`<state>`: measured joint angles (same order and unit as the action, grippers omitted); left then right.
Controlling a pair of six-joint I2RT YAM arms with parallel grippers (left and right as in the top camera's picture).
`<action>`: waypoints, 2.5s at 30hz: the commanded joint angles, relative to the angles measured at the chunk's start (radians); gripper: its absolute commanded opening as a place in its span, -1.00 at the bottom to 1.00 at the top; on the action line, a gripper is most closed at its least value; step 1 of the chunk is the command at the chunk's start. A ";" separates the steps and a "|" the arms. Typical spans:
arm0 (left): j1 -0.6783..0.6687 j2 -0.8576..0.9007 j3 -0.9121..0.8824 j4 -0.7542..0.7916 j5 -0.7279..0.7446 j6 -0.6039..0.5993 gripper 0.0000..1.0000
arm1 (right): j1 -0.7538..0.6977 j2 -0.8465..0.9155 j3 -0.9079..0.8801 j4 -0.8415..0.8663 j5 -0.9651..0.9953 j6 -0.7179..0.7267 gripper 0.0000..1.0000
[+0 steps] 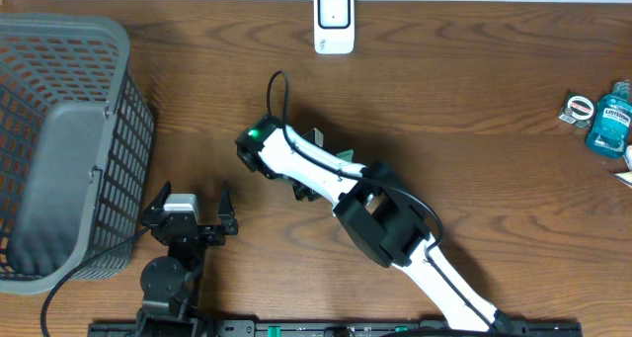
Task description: Scan the item barcode
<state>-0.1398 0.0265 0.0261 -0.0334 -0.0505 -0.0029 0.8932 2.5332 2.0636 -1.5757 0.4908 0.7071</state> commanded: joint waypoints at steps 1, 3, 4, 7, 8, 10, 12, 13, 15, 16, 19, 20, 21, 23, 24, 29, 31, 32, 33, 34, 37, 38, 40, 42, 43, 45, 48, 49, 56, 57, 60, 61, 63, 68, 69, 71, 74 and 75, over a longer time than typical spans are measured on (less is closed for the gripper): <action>0.004 -0.002 -0.022 -0.034 -0.009 0.002 0.96 | -0.004 0.039 -0.095 0.055 -0.010 0.029 -0.16; 0.004 -0.002 -0.022 -0.034 -0.009 0.003 0.96 | -0.009 0.039 -0.144 0.079 -0.011 0.029 -0.15; 0.004 -0.002 -0.022 -0.034 -0.009 0.003 0.95 | -0.011 0.039 -0.166 0.085 -0.011 0.029 -0.15; 0.004 -0.002 -0.022 -0.034 -0.009 0.003 0.96 | -0.018 0.039 -0.228 0.117 -0.016 0.014 -0.42; 0.004 -0.002 -0.022 -0.034 -0.009 0.003 0.96 | -0.021 0.039 -0.245 0.128 -0.030 0.001 -0.57; 0.004 -0.002 -0.022 -0.034 -0.009 0.003 0.95 | -0.029 0.039 -0.274 0.174 -0.106 -0.077 -0.76; 0.004 -0.002 -0.022 -0.034 -0.009 0.002 0.96 | -0.040 0.039 -0.282 0.217 -0.216 -0.177 -0.98; 0.004 -0.002 -0.022 -0.034 -0.009 0.003 0.95 | -0.047 0.039 -0.282 0.235 -0.262 -0.214 -0.98; 0.004 -0.002 -0.022 -0.034 -0.009 0.002 0.96 | -0.060 0.031 -0.272 0.253 -0.339 -0.282 -0.98; 0.004 -0.002 -0.022 -0.034 -0.009 0.003 0.95 | -0.068 0.028 -0.261 0.250 -0.373 -0.314 -0.98; 0.004 -0.002 -0.022 -0.034 -0.009 0.003 0.95 | -0.101 -0.004 -0.209 0.201 -0.486 -0.415 -0.98; 0.004 -0.002 -0.022 -0.034 -0.009 0.003 0.96 | -0.114 -0.020 -0.190 0.182 -0.536 -0.462 -0.98; 0.004 -0.002 -0.022 -0.034 -0.009 0.003 0.95 | -0.130 -0.042 -0.173 0.161 -0.624 -0.543 -0.98; 0.004 -0.002 -0.022 -0.034 -0.009 0.003 0.96 | -0.158 -0.081 -0.157 0.129 -0.840 -0.769 -0.98; 0.004 -0.002 -0.022 -0.034 -0.009 0.003 0.96 | -0.174 -0.105 -0.156 0.107 -0.966 -0.912 -0.98; 0.004 -0.002 -0.022 -0.034 -0.009 0.003 0.96 | -0.255 -0.173 -0.156 0.007 -1.344 -1.368 -0.98; 0.004 -0.002 -0.022 -0.034 -0.009 0.003 0.96 | -0.280 -0.173 -0.158 -0.020 -1.407 -1.481 -0.98; 0.004 -0.002 -0.022 -0.034 -0.009 0.003 0.95 | -0.291 -0.173 -0.165 -0.023 -1.435 -1.529 -0.98; 0.004 -0.002 -0.022 -0.034 -0.009 0.003 0.95 | -0.301 -0.173 -0.175 -0.023 -1.467 -1.572 -0.98; 0.004 -0.002 -0.022 -0.034 -0.009 0.003 0.95 | -0.309 -0.173 -0.181 -0.028 -1.498 -1.617 -0.98; 0.004 -0.002 -0.022 -0.034 -0.009 0.003 0.96 | -0.326 -0.173 -0.182 -0.066 -1.571 -1.752 -0.98; 0.004 -0.002 -0.022 -0.034 -0.009 0.002 0.95 | -0.331 -0.173 -0.182 -0.082 -1.593 -1.795 -0.98; 0.004 -0.002 -0.022 -0.034 -0.009 0.003 0.95 | -0.336 -0.173 -0.182 -0.127 -1.632 -1.896 -0.98; 0.004 -0.002 -0.022 -0.034 -0.009 0.002 0.95 | -0.336 -0.173 -0.183 -0.127 -1.633 -1.936 -0.98; 0.004 -0.002 -0.022 -0.034 -0.009 0.003 0.95 | -0.336 -0.173 -0.184 -0.127 -1.633 -1.956 -0.98; 0.004 -0.002 -0.022 -0.034 -0.009 0.003 0.96 | -0.336 -0.173 -0.183 -0.127 -1.634 -2.002 -0.98; 0.004 -0.002 -0.022 -0.034 -0.009 0.002 0.96 | -0.336 -0.173 -0.183 -0.127 -1.635 -2.078 -0.98; 0.004 -0.002 -0.022 -0.034 -0.009 0.003 0.95 | -0.336 -0.173 -0.183 -0.127 -1.638 -2.112 -0.98; 0.004 -0.002 -0.022 -0.034 -0.009 0.003 0.96 | -0.336 -0.173 -0.183 -0.127 -1.666 -2.321 -0.98; 0.004 -0.002 -0.022 -0.034 -0.009 0.003 0.96 | -0.336 -0.173 -0.183 -0.126 -1.675 -2.349 -0.98; 0.004 -0.002 -0.022 -0.034 -0.009 0.003 0.95 | -0.336 -0.173 -0.183 -0.127 -1.715 -2.428 -0.98; 0.004 -0.002 -0.022 -0.034 -0.009 0.002 0.96 | -0.336 -0.173 -0.183 -0.127 -1.735 -2.443 -0.98; 0.004 -0.002 -0.022 -0.034 -0.009 0.003 0.96 | -0.336 -0.173 -0.183 -0.126 -1.762 -2.445 -0.97; 0.004 -0.002 -0.022 -0.034 -0.009 0.003 0.95 | -0.336 -0.173 -0.183 -0.127 -1.741 -2.424 -0.98; 0.004 -0.002 -0.022 -0.034 -0.009 0.003 0.95 | -0.336 -0.173 -0.183 -0.127 -1.727 -2.404 -0.98; 0.004 -0.002 -0.022 -0.034 -0.009 0.003 0.95 | -0.337 -0.173 -0.182 -0.127 -1.683 -2.366 -0.98; 0.004 -0.002 -0.022 -0.034 -0.009 0.003 0.95 | -0.348 -0.173 -0.160 -0.127 -1.606 -2.285 -0.98; 0.004 -0.002 -0.022 -0.034 -0.009 0.003 0.96 | -0.353 -0.173 -0.145 -0.127 -1.585 -2.245 -0.98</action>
<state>-0.1398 0.0265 0.0261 -0.0330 -0.0505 -0.0029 0.5533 2.3753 1.8832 -1.7016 -1.1500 -1.6363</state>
